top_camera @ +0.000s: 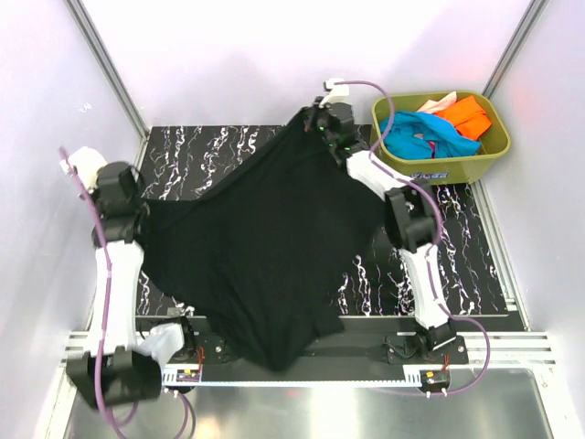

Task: Fold and stack the t-shirts
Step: Flatten the tshirt out, then fold the tshirt

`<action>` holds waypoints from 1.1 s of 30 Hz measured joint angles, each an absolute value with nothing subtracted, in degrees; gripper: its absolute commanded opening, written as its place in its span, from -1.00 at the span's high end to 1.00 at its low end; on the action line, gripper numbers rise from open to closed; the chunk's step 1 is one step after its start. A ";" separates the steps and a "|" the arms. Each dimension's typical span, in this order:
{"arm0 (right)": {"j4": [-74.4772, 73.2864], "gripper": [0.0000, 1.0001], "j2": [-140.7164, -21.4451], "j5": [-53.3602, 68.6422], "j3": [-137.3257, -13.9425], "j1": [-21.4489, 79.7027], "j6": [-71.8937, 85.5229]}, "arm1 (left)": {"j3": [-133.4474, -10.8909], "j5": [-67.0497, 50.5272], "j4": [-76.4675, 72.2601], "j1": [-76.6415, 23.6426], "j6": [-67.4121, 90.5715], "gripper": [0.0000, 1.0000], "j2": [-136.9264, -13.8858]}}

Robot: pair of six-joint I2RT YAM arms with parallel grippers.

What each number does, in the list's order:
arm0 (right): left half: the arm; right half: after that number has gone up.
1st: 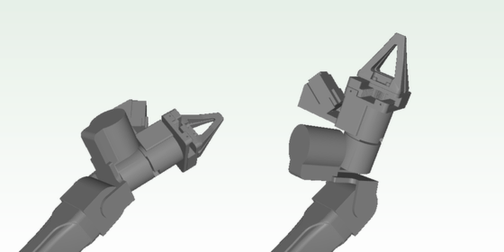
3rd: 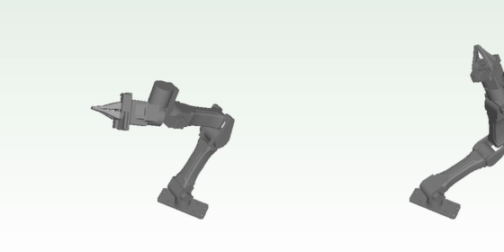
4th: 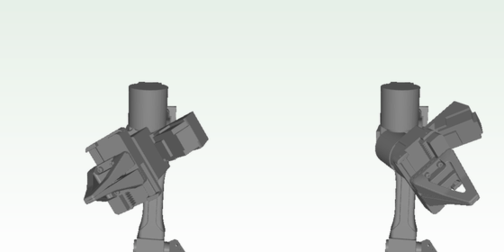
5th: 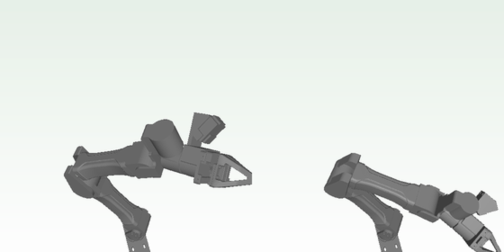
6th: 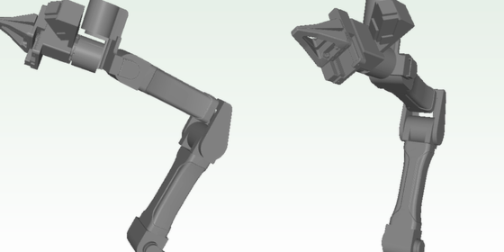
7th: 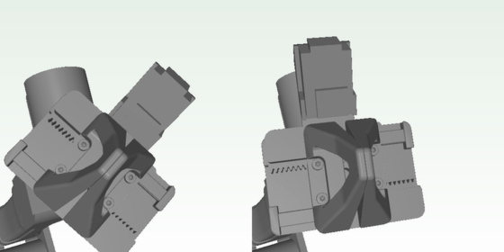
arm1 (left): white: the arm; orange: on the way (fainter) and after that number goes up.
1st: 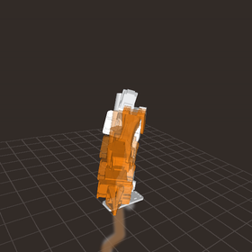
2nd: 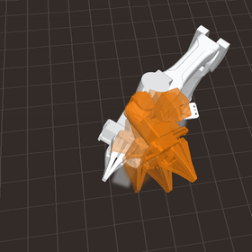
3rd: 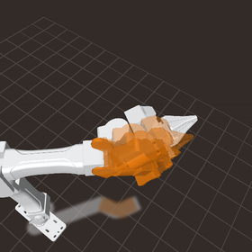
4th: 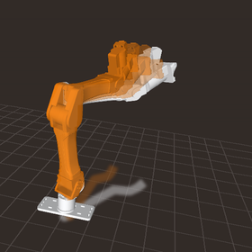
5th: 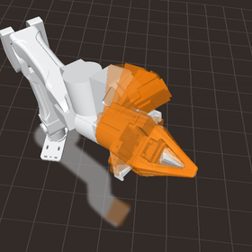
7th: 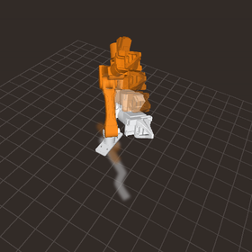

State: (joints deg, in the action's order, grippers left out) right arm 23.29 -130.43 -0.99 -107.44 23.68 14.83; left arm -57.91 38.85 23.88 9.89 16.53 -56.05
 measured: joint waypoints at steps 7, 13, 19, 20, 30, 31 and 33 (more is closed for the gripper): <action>16.60 1.00 -148.05 -0.56 -131.72 24.95 13.02 | -61.93 42.17 21.91 10.90 16.36 1.00 -72.84; 15.57 1.00 -155.79 -2.07 -140.75 23.53 11.90 | -67.18 42.22 19.51 11.18 16.01 1.00 -82.11; 14.59 1.00 -160.70 -2.61 -145.08 22.09 12.10 | -71.96 42.02 19.59 11.84 16.14 1.00 -86.76; 14.41 1.00 -161.47 -2.63 -146.02 22.00 12.36 | -72.62 41.98 20.03 11.84 16.16 1.00 -87.18; 13.67 0.99 -165.97 -2.90 -152.79 22.02 17.41 | -75.26 37.85 30.79 11.86 22.44 1.00 -84.73; 13.65 0.99 -166.10 -2.94 -153.01 22.09 18.13 | -74.37 36.95 31.62 11.90 23.27 1.00 -83.31; 13.80 0.99 -166.36 -2.96 -153.23 22.13 19.44 | -72.75 35.44 33.10 11.94 24.62 1.00 -80.29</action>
